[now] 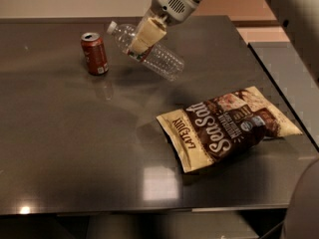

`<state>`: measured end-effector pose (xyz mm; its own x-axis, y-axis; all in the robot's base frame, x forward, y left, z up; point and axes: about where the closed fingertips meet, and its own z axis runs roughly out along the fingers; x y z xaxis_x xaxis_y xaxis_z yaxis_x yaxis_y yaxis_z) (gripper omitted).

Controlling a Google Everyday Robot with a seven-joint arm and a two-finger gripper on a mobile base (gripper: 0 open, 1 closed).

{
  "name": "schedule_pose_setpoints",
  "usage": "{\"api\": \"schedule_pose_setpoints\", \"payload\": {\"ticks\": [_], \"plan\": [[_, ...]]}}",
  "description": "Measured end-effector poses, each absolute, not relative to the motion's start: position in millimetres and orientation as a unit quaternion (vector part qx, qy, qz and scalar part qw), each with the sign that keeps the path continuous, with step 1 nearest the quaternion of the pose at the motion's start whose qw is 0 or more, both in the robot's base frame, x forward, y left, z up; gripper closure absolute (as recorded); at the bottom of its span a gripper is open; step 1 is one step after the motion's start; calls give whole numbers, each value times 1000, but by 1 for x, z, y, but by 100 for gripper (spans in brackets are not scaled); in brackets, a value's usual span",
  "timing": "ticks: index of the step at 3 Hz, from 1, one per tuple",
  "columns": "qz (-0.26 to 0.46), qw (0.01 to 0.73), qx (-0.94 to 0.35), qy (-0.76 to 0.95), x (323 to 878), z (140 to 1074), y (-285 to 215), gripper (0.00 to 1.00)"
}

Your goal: Place water bottle upright

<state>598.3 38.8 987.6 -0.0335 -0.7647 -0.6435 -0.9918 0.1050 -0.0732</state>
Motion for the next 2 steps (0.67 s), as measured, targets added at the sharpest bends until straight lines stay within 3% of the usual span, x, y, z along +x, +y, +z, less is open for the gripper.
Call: {"api": "schedule_pose_setpoints", "payload": {"ticks": [2], "plan": [[329, 416, -562, 634, 620, 1023, 26, 100]]}}
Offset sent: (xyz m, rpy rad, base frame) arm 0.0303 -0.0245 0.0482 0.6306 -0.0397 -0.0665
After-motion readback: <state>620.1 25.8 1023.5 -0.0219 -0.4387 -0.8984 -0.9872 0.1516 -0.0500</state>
